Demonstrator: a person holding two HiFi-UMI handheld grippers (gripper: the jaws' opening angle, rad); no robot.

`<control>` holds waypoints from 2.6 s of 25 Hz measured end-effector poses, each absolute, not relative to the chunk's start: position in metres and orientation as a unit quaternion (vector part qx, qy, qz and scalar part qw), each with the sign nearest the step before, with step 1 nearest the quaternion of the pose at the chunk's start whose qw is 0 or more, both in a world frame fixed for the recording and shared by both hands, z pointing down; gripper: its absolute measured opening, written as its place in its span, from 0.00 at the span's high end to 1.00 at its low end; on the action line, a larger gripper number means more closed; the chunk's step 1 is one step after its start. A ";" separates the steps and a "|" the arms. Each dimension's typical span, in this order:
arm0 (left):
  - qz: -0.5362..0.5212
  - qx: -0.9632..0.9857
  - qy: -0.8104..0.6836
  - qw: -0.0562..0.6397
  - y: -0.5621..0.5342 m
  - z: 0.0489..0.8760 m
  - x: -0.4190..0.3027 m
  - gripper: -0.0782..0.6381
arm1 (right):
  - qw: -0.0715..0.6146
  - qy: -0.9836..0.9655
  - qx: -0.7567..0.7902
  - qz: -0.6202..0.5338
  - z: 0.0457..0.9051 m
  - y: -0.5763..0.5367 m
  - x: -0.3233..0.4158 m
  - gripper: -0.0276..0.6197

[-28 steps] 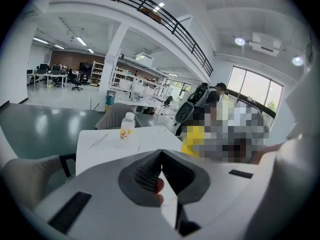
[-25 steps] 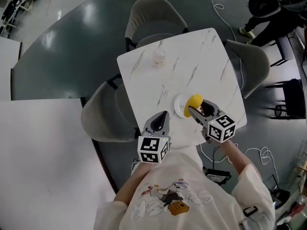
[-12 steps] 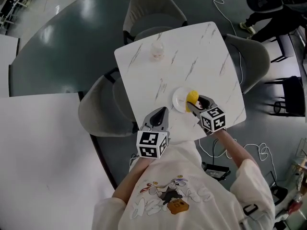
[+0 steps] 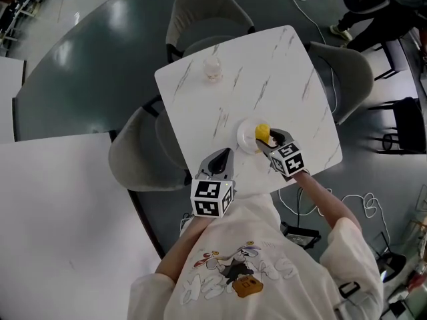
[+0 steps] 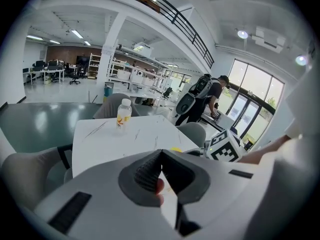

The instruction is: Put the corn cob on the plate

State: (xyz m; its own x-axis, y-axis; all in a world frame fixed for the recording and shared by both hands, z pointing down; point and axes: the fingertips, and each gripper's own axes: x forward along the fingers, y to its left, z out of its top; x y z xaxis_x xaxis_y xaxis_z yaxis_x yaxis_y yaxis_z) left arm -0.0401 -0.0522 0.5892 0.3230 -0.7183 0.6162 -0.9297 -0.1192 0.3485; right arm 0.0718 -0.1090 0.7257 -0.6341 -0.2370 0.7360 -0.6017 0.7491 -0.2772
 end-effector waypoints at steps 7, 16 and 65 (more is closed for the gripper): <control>0.159 0.745 -0.550 0.341 -0.051 0.588 -0.026 0.88 | 0.369 -0.860 0.250 0.250 0.744 -0.115 0.069 0.62; 0.160 0.739 -0.561 0.338 -0.044 0.584 -0.036 0.88 | 0.431 -0.842 0.242 0.218 0.796 -0.122 0.058 0.62; 0.108 0.778 -0.534 0.315 0.001 0.552 -0.084 0.88 | 0.317 -0.834 0.390 0.226 0.681 -0.083 0.087 0.62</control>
